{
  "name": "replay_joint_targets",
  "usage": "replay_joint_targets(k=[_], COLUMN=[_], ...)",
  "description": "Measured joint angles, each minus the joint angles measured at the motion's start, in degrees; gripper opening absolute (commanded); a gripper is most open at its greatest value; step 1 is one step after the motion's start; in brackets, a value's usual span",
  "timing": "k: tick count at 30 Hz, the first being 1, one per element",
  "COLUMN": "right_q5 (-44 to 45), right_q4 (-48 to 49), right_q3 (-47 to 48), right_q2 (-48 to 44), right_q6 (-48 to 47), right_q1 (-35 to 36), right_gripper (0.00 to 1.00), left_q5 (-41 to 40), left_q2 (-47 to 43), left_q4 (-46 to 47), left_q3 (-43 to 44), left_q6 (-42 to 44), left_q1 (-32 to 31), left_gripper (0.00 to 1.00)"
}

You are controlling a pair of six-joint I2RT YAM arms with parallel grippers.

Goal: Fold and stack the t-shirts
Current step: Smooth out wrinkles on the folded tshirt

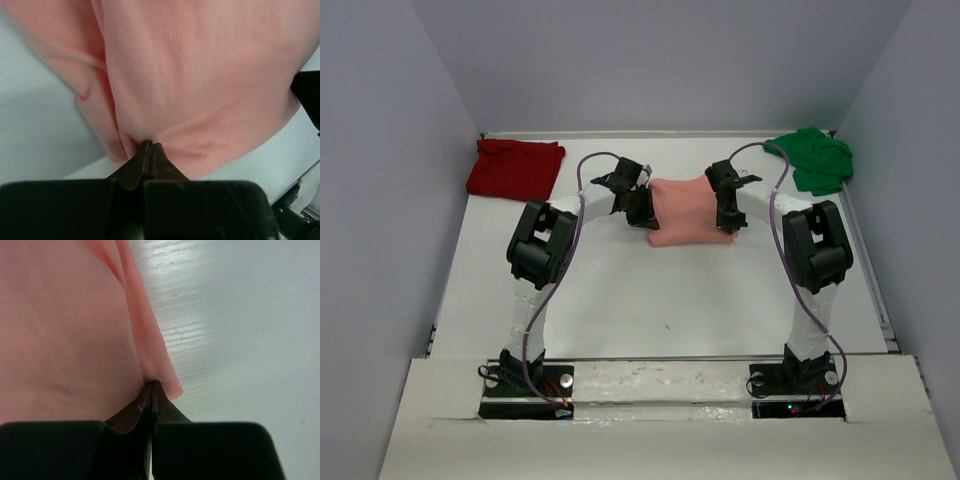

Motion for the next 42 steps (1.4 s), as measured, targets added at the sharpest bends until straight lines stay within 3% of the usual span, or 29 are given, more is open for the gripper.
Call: replay_joint_targets(k=[7,15,19,42], right_q5=[0.24,2.1,-1.25,-11.23], right_q4=[-7.06,-14.38,-14.6,-5.4], right_q3=[3.23,23.02,29.24,2.32], right_q2=[-1.49,-3.08,-3.98,-1.53], right_q6=[-0.07,-3.39,-4.57,-1.95], right_q1=[0.09,3.08,5.33,8.68], right_gripper=[0.0,0.0,0.0,0.0], left_q5=[-0.98,-2.23,-2.71,-2.97], left_q2=[-1.01,-1.73,-2.43,-2.47], left_q4=[-1.07,-1.79,-2.05,-4.02], left_q3=[-0.02,-0.55,-0.44,2.47], left_q6=[0.5,0.72,0.83,1.05], left_q1=[0.0,0.02,0.02,0.04], left_gripper=[0.0,0.0,0.0,0.0])
